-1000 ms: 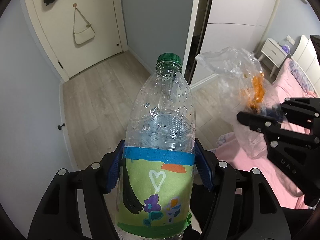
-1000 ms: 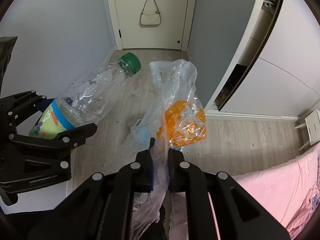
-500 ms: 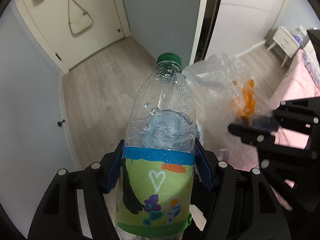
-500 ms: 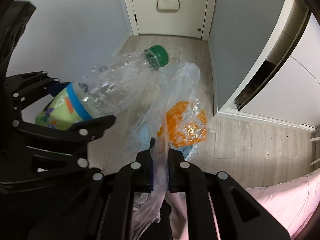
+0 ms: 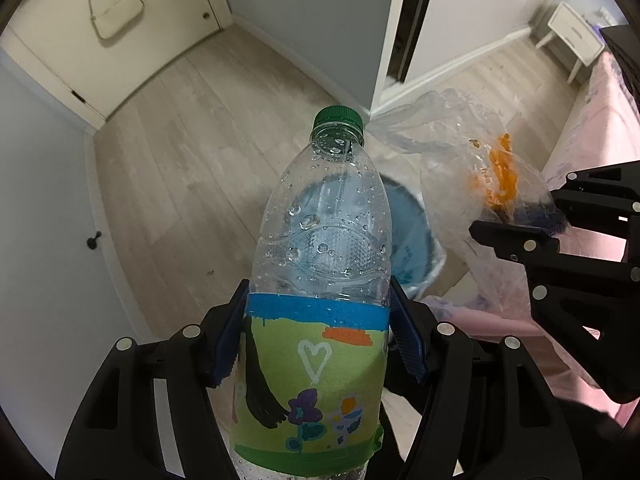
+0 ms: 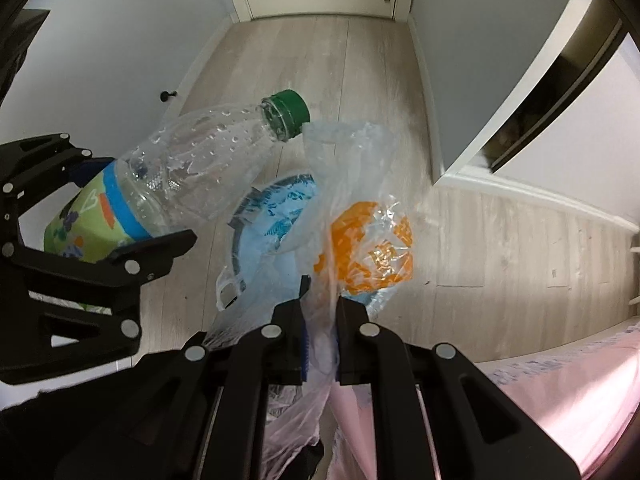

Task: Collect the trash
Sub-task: 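Hold the bottle and bag over the lined blue bin with both tools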

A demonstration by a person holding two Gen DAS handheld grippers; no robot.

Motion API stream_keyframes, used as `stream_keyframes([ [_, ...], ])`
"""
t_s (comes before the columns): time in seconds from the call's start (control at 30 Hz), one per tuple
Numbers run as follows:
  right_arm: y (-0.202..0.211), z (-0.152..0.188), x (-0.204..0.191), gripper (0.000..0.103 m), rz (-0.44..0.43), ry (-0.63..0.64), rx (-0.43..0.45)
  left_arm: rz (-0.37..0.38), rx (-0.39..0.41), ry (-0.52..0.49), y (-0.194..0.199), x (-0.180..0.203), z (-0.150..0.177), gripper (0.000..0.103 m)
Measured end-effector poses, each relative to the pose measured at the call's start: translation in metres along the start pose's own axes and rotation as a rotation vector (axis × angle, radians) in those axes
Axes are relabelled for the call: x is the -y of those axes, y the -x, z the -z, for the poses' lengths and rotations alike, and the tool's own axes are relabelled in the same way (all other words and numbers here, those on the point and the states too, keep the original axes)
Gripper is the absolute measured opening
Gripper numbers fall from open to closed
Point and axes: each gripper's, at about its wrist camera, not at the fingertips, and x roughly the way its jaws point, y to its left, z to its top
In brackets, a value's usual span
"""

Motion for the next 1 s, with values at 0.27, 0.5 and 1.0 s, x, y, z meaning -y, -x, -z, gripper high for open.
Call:
stream_keyframes([
  [0.27,-0.116,0.000,0.019,0.010,-0.001,-0.021,-0.045,0.045,-0.055,-0.019,-0.120,0.000,0.001,0.063],
  [0.5,-0.185,0.014,0.028,0.010,-0.013,-0.027,-0.109,0.065,-0.127,-0.037,-0.207,0.004,0.011,0.063],
  [1.0,-0.241,0.019,0.045,0.010,-0.017,-0.024,-0.116,0.084,-0.129,-0.060,-0.240,0.015,-0.010,0.063],
])
